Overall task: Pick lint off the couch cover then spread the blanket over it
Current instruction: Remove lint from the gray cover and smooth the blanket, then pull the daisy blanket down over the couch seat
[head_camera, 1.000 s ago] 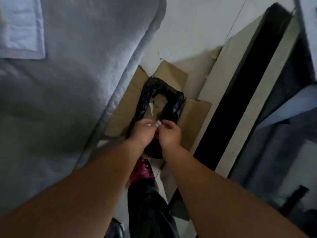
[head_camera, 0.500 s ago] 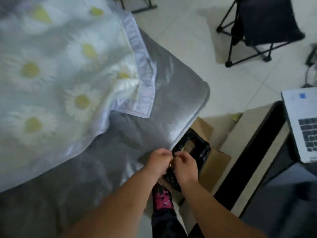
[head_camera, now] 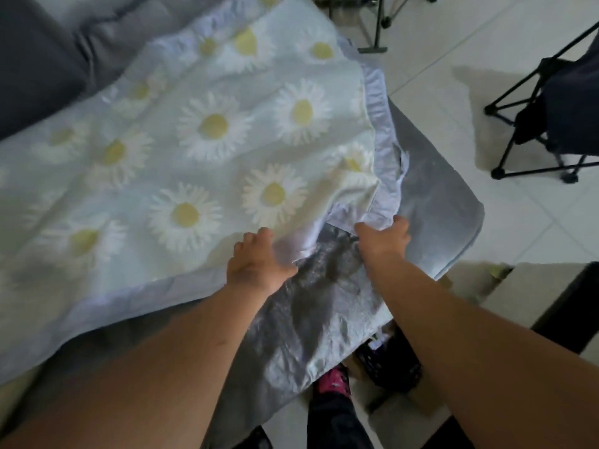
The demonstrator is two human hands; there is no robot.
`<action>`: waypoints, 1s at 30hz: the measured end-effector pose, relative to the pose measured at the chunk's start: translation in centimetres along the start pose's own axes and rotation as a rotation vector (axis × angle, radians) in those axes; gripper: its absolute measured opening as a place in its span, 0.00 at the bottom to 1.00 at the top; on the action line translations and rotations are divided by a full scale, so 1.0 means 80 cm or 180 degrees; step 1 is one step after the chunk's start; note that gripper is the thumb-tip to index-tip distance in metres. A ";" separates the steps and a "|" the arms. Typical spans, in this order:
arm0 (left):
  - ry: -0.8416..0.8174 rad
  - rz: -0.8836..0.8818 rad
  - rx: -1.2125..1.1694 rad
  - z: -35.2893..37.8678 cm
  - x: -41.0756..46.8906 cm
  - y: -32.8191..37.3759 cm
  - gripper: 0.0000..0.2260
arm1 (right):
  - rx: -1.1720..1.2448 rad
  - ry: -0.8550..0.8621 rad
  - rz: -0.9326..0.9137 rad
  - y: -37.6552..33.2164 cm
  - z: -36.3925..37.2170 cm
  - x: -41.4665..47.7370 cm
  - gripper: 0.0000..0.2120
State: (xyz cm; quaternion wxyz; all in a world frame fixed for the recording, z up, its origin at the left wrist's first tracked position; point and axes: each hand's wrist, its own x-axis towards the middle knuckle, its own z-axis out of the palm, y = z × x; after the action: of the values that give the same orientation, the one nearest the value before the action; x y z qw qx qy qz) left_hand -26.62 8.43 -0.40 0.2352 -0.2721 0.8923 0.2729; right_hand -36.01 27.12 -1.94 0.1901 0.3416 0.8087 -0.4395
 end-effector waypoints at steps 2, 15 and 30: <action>0.0119 0.0166 0.0099 0.015 0.016 0.002 0.30 | -0.0183 -0.0013 0.0105 -0.014 0.018 0.020 0.41; -0.0379 0.0762 -0.0369 0.096 0.048 0.158 0.15 | -0.0299 0.0096 -0.0460 -0.013 -0.076 0.120 0.16; -0.0429 0.0890 -0.0747 0.212 0.084 0.372 0.12 | -0.0085 0.0249 -0.0693 -0.020 -0.224 0.284 0.16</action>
State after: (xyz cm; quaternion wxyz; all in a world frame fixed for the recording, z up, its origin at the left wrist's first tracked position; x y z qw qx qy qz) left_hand -45.29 37.36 -6.06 0.2208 -0.1521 0.8657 0.4227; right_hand -53.10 50.34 -5.08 0.1141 0.2661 0.8536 -0.4331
